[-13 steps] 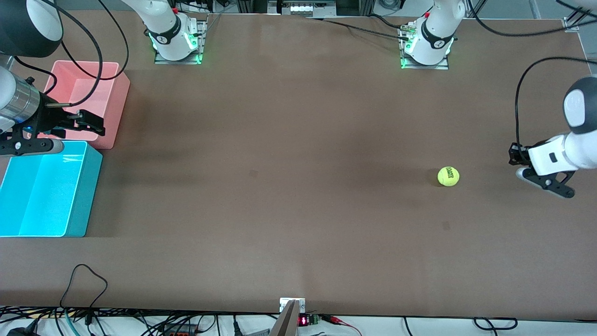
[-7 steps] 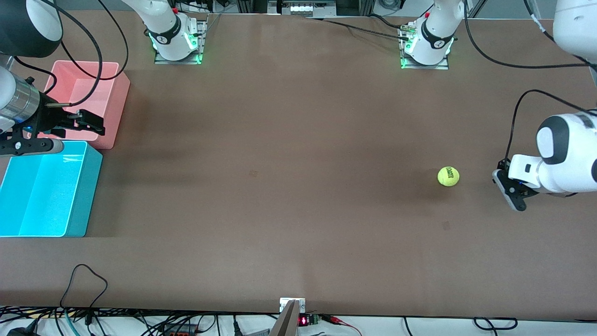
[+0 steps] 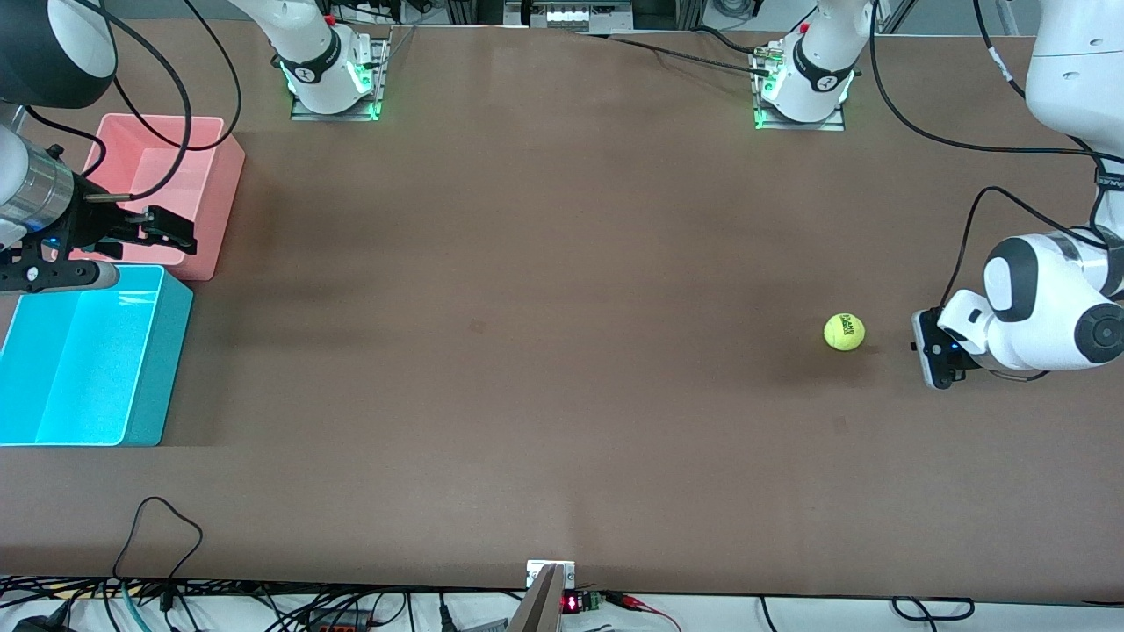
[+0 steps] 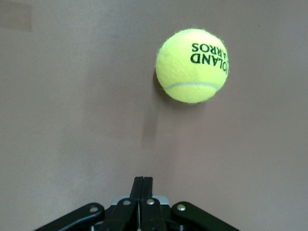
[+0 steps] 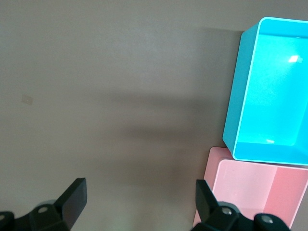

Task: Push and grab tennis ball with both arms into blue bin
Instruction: 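Push the tennis ball with the left gripper toward the right arm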

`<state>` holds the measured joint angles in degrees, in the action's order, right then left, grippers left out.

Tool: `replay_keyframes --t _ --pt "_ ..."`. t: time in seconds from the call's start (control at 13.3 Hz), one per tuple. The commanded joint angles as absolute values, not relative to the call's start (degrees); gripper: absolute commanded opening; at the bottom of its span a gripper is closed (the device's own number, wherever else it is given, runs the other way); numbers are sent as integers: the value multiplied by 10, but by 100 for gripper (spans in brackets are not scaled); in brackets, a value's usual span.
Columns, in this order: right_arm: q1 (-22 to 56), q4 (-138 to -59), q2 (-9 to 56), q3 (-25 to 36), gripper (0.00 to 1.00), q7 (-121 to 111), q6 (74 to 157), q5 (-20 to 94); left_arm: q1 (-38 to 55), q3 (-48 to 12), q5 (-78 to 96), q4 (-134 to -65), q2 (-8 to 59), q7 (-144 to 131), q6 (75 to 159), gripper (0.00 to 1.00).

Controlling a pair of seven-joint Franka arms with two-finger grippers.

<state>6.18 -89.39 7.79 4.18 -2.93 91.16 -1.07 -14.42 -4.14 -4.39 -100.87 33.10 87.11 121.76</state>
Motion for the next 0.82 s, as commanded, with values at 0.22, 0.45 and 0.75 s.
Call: replay_keyframes --t 0.22,0.45,0.75 --pt "60 -896 72 41 100 -25 902 -18 -159 -47 -54 -1057 311 922 1280 0" --pt "60 -895 72 41 100 -25 903 -18 -160 -47 -54 -1081 310 922 1295 0" --pt "59 -895 72 41 100 -25 903 -18 -151 -110 -53 -1149 288 821 1332 0"
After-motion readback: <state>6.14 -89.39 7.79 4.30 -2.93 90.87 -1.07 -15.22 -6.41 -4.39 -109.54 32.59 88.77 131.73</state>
